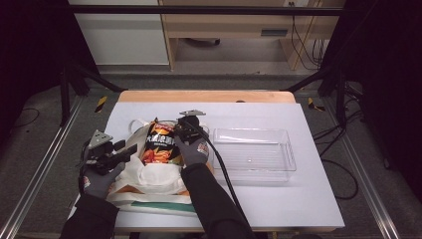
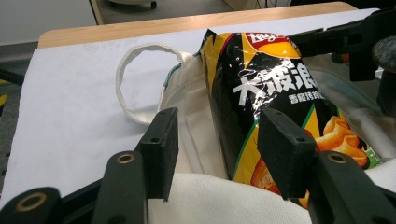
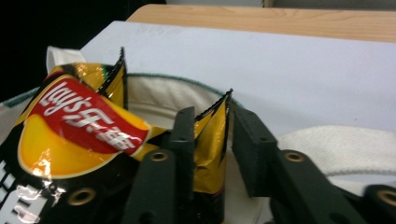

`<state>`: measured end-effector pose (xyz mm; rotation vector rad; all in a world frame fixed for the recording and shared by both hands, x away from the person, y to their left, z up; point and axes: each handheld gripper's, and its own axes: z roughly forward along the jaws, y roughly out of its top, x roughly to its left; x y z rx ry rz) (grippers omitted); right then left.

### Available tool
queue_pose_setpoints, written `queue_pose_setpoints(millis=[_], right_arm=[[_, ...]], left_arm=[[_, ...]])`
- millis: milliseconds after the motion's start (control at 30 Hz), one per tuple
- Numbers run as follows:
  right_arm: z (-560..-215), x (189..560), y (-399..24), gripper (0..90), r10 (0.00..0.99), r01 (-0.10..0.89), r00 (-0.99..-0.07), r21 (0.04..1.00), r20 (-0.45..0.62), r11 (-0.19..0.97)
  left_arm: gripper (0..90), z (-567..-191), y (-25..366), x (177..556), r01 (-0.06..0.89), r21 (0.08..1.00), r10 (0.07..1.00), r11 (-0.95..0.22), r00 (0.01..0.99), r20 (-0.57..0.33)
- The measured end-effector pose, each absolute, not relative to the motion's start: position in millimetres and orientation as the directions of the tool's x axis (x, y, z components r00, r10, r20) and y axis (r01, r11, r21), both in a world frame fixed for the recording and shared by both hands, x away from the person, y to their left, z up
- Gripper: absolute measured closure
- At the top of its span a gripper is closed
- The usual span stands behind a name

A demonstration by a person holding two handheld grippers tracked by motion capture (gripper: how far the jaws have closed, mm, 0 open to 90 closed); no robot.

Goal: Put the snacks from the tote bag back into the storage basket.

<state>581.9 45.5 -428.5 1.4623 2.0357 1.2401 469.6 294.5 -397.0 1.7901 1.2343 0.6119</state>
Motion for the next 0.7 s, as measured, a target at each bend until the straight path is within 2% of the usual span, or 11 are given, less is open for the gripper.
queue_pose_setpoints(millis=[133,233,367,700], right_arm=[[-425.8,579.0,47.1,85.6,0.880,0.595,-0.428,0.797,0.205,0.104],[-421.9,574.8,47.1,89.1,0.875,0.587,-0.444,0.801,0.195,0.119],[-409.1,564.5,45.9,89.6,0.853,0.552,-0.480,0.827,0.206,0.111],[-376.5,519.9,45.4,89.8,0.778,0.381,-0.615,0.913,0.133,0.145]], left_arm=[[48.0,-397.1,296.1,469.8,0.500,0.854,0.918,-0.146,0.391,-0.071],[48.0,-396.1,297.5,469.2,0.495,0.858,0.919,-0.134,0.386,-0.079],[47.9,-393.6,299.8,468.3,0.489,0.863,0.921,-0.124,0.381,-0.084],[47.8,-376.3,307.8,458.9,0.434,0.898,0.918,-0.073,0.380,-0.109]])
